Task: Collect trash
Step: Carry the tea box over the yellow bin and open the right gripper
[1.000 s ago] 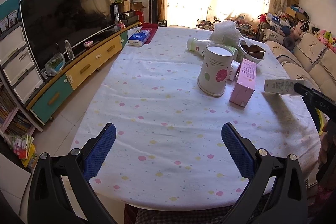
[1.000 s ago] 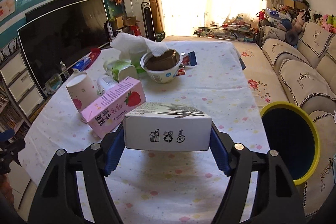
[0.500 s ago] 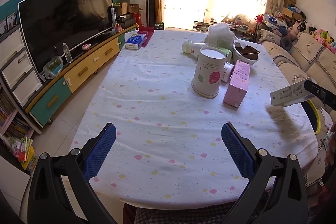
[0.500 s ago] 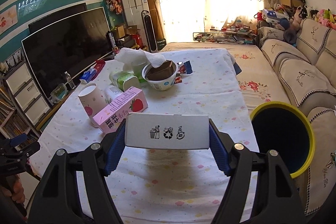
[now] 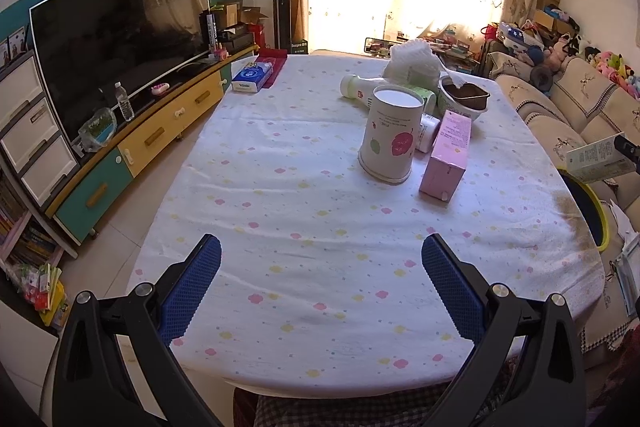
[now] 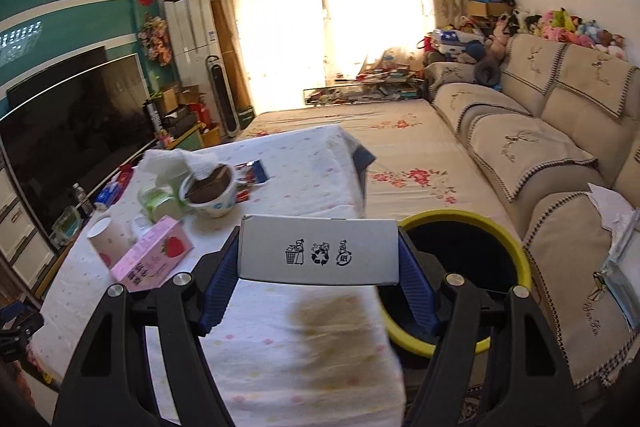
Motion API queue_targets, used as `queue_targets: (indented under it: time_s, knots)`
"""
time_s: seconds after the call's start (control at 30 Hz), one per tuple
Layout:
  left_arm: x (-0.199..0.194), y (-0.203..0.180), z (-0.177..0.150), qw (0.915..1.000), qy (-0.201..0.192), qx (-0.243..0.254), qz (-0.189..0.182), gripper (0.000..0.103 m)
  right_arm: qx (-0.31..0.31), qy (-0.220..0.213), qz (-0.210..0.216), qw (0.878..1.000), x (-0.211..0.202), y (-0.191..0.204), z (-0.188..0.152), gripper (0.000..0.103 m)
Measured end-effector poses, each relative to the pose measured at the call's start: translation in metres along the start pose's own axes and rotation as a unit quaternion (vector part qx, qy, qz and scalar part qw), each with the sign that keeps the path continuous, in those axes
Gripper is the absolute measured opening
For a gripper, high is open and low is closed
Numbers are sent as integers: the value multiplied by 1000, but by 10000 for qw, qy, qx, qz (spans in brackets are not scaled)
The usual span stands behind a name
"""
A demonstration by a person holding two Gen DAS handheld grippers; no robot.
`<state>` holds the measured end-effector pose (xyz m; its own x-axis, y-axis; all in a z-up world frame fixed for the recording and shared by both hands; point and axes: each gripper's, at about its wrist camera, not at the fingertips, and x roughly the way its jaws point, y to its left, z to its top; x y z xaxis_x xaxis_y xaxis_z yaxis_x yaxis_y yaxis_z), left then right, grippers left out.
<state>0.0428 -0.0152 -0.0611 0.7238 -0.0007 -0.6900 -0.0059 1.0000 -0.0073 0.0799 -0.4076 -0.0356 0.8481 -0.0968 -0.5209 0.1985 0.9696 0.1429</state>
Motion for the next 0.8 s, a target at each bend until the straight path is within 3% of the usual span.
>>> queue_targets:
  time_s: [0.27, 0.63, 0.8]
  knots:
    - [13, -16, -2, 9997, 186, 158, -36, 99, 446, 391, -960, 9936, 41, -71, -8, 69]
    - [45, -52, 0, 9970, 517, 485, -299, 99, 680, 1127, -1250, 9834, 108, -107, -39, 70]
    - [62, -66, 8, 9958, 560, 579, -434, 99, 657, 1090, -1248, 9840, 111, -106, -41, 75]
